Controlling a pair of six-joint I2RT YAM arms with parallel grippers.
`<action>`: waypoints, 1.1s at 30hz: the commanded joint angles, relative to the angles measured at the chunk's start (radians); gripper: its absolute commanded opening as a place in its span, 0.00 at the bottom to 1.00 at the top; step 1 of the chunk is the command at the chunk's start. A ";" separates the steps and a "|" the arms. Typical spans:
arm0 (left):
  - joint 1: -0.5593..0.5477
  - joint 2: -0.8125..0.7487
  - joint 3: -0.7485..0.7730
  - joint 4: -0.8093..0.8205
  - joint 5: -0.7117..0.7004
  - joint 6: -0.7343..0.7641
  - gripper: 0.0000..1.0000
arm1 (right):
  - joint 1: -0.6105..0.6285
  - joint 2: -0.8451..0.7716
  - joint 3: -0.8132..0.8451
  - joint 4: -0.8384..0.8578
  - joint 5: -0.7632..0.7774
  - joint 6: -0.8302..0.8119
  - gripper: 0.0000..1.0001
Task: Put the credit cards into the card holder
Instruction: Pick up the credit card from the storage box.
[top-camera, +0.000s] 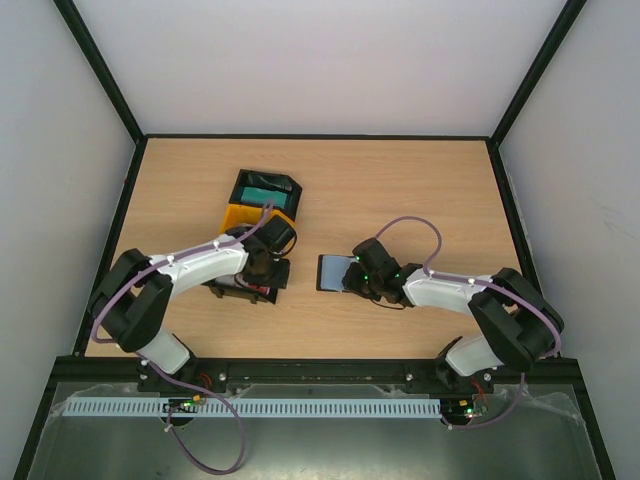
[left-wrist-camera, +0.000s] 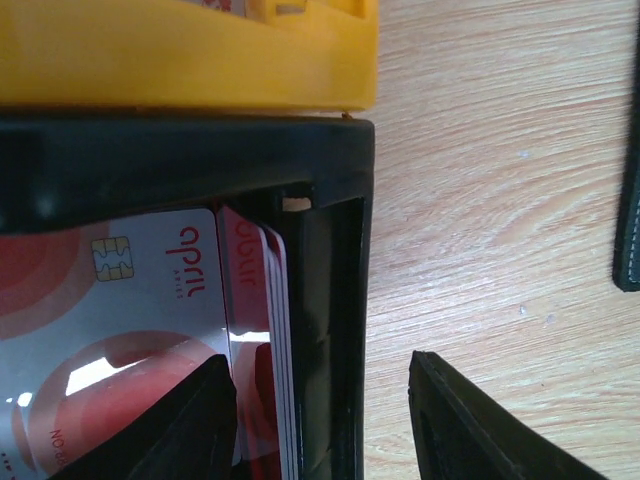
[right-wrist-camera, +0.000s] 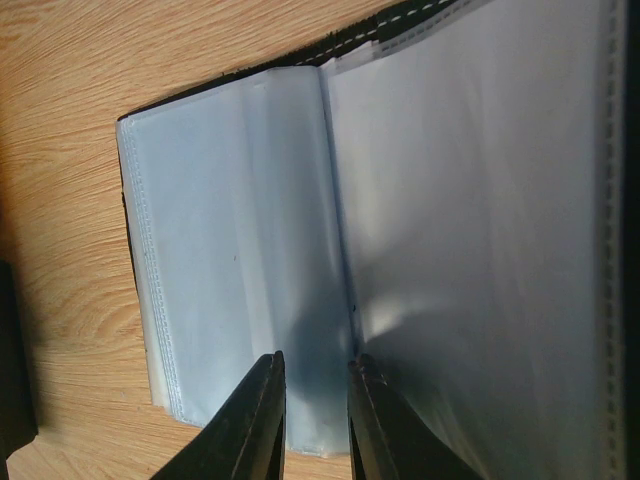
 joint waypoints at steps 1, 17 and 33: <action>-0.007 0.011 -0.006 -0.001 0.010 0.018 0.48 | 0.006 -0.017 0.006 -0.013 0.013 0.000 0.19; -0.006 -0.074 -0.009 -0.021 0.059 0.011 0.34 | 0.006 -0.009 -0.001 -0.003 0.010 -0.002 0.19; -0.006 -0.105 -0.003 -0.057 0.075 0.002 0.22 | 0.006 -0.006 0.002 -0.006 0.011 -0.007 0.19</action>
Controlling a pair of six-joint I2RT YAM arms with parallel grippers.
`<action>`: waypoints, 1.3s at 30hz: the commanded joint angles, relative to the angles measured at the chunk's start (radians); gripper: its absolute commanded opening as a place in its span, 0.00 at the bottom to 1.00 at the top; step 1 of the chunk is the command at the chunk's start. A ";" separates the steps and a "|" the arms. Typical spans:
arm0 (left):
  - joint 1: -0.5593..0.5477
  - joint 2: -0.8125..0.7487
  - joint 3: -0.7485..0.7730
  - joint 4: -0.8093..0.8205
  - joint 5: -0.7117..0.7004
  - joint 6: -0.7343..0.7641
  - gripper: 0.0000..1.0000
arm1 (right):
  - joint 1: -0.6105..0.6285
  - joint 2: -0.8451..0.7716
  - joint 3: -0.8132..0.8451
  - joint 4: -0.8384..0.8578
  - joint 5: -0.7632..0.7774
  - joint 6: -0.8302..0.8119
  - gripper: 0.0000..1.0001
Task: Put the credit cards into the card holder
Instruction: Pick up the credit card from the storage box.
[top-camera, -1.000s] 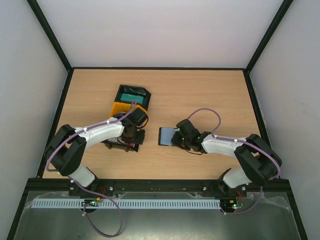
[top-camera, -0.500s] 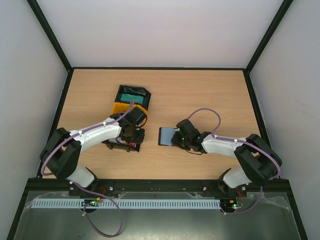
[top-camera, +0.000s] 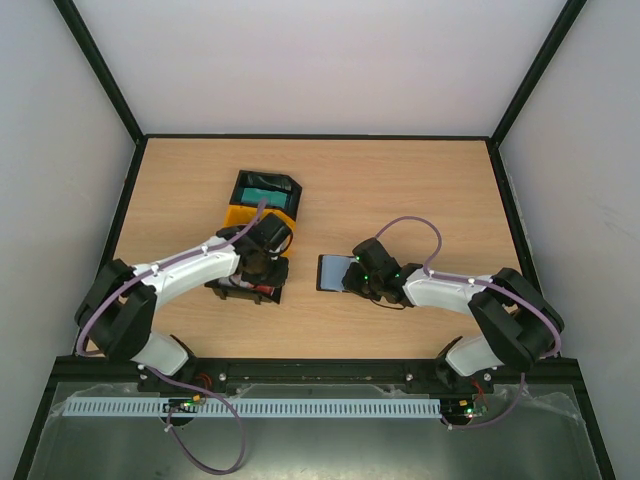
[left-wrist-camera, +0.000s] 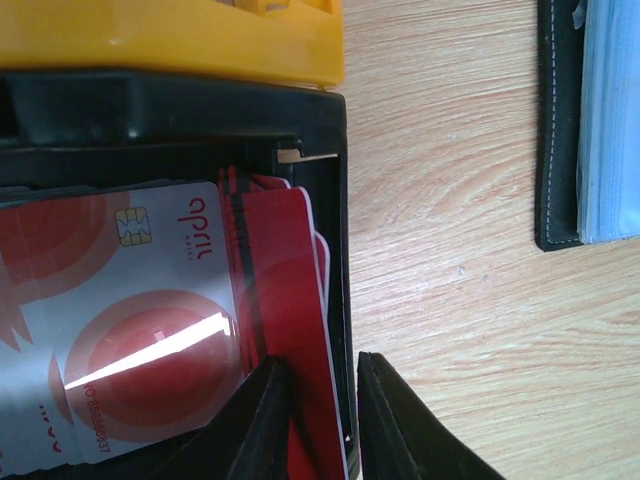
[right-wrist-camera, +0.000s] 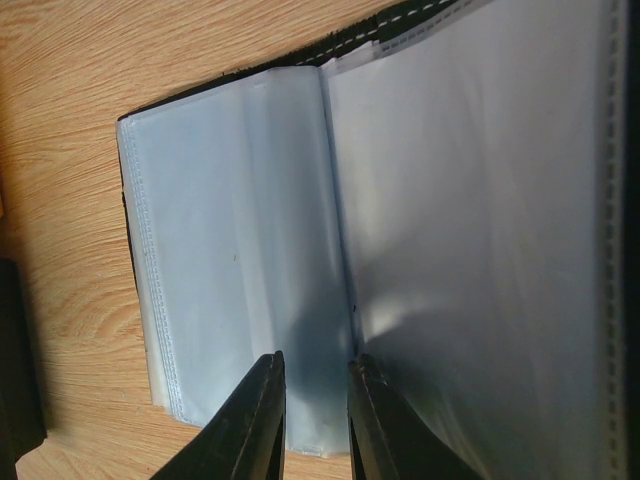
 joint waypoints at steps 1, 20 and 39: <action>-0.006 -0.036 0.001 -0.036 0.028 -0.005 0.21 | 0.006 -0.006 0.003 -0.006 0.011 -0.007 0.19; -0.005 -0.083 -0.004 -0.063 0.033 -0.014 0.10 | 0.007 -0.009 0.006 -0.006 0.012 -0.006 0.19; -0.005 -0.232 0.090 -0.203 -0.189 -0.045 0.02 | 0.006 -0.131 0.080 -0.105 0.069 -0.064 0.37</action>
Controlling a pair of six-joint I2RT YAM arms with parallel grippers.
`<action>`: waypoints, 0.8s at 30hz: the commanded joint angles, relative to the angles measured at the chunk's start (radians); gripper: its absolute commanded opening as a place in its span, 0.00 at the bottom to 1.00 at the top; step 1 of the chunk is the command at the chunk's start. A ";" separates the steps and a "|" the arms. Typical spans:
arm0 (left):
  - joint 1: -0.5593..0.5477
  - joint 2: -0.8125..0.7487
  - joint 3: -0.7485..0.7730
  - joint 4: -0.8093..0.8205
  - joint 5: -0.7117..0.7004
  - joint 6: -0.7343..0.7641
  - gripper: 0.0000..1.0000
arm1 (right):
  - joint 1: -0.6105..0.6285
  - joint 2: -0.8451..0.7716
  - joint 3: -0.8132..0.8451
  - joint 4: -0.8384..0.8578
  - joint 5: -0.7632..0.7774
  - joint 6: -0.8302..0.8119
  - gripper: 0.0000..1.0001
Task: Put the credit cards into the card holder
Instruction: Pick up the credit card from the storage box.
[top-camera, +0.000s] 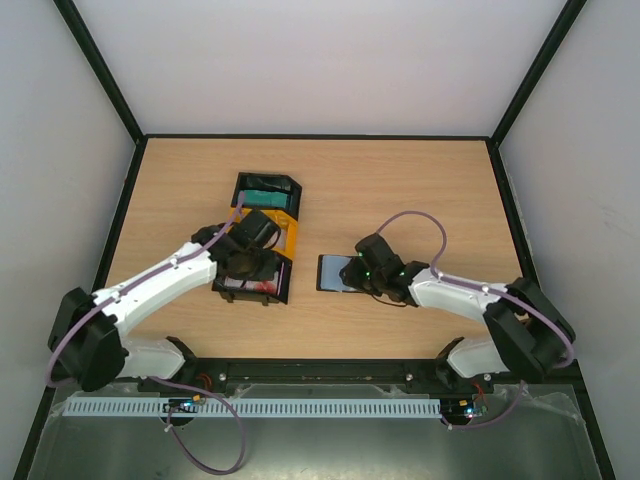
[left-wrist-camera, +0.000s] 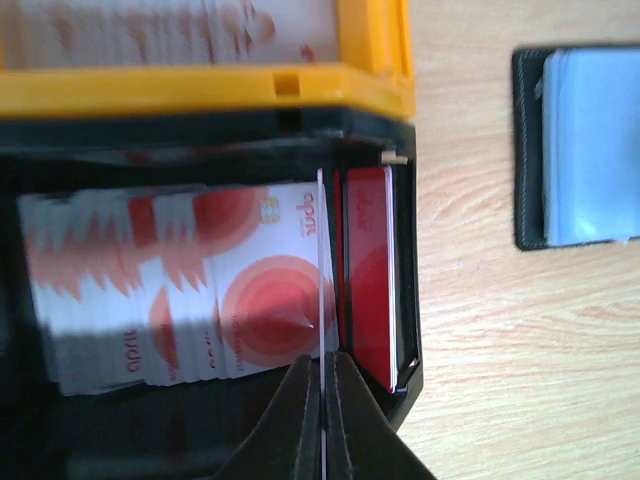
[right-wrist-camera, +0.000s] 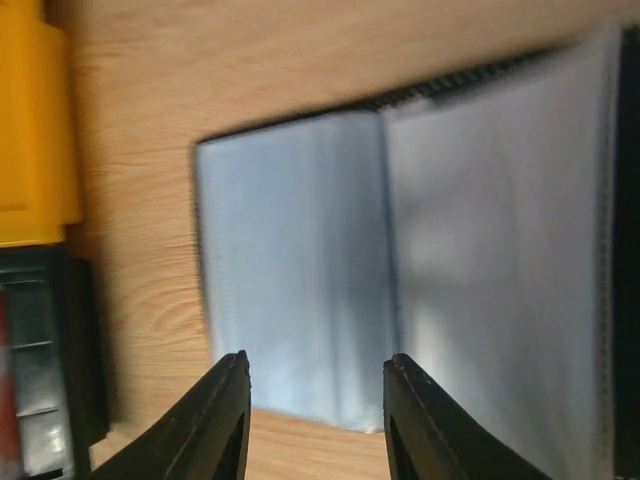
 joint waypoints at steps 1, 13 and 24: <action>-0.006 -0.085 0.078 -0.076 -0.121 -0.004 0.03 | 0.006 -0.098 0.084 -0.082 0.067 -0.059 0.39; -0.006 -0.371 0.054 0.371 0.107 -0.008 0.02 | 0.006 -0.426 0.114 0.087 -0.129 -0.121 0.68; -0.006 -0.359 0.076 0.762 0.412 -0.221 0.03 | 0.006 -0.511 0.103 0.483 -0.353 0.039 0.69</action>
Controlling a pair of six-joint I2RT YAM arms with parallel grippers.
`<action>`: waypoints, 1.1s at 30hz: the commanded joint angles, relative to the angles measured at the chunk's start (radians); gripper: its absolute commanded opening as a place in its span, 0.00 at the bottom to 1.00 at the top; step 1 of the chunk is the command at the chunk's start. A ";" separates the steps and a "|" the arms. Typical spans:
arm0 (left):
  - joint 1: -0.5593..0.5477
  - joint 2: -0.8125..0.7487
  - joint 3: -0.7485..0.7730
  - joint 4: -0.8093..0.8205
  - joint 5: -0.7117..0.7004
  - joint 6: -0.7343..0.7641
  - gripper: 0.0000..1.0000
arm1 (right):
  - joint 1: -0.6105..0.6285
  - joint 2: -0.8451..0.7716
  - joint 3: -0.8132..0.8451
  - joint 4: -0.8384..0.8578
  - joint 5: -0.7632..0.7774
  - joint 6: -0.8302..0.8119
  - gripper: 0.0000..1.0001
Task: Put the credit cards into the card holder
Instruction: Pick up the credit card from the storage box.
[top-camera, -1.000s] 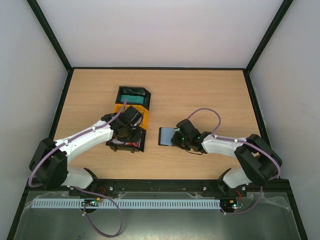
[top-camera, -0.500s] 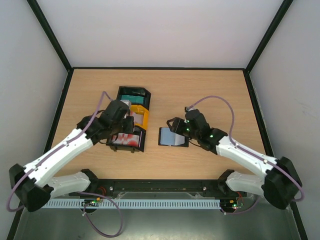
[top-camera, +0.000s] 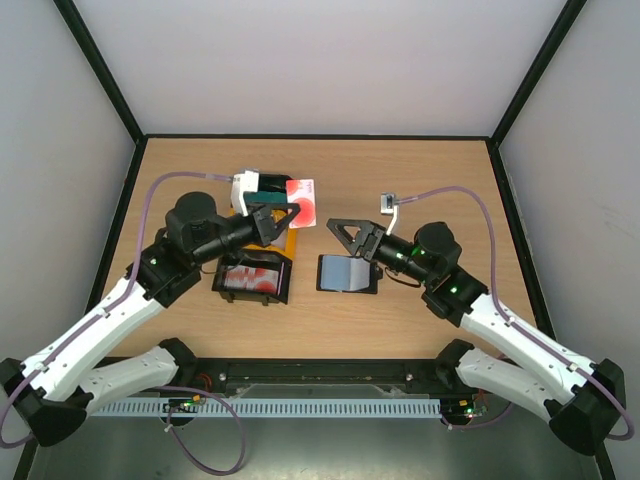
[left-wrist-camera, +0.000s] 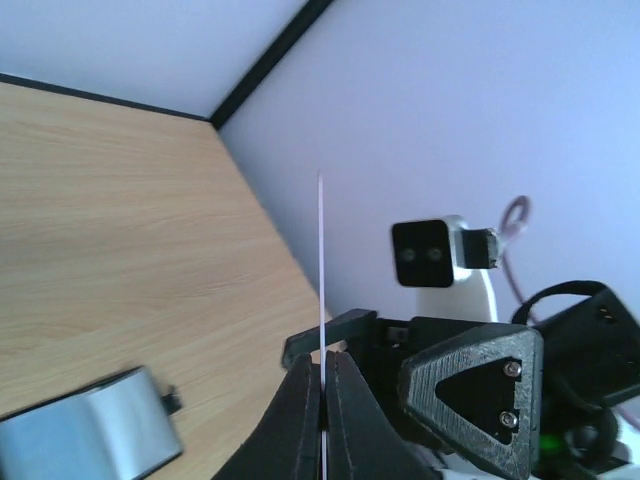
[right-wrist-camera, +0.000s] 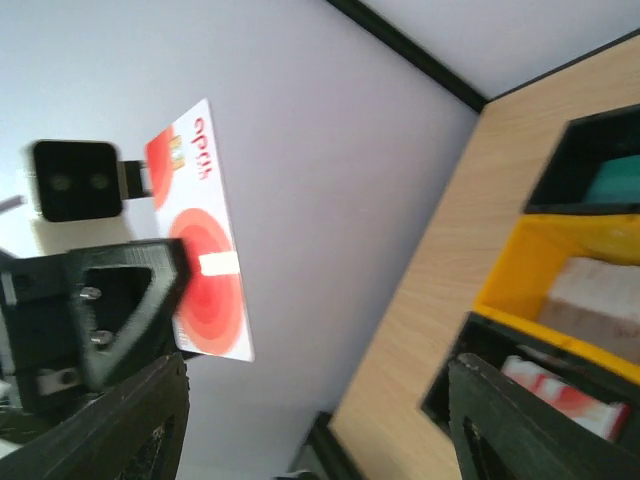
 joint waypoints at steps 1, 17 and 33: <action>-0.004 0.055 0.041 0.141 0.149 -0.083 0.02 | 0.007 0.026 0.017 0.218 -0.124 0.088 0.66; 0.024 0.107 -0.060 0.233 0.338 -0.169 0.03 | 0.006 0.086 -0.035 0.465 -0.070 0.235 0.02; 0.017 0.133 -0.152 -0.006 -0.055 0.100 0.87 | -0.037 0.115 0.101 -0.496 0.416 -0.022 0.02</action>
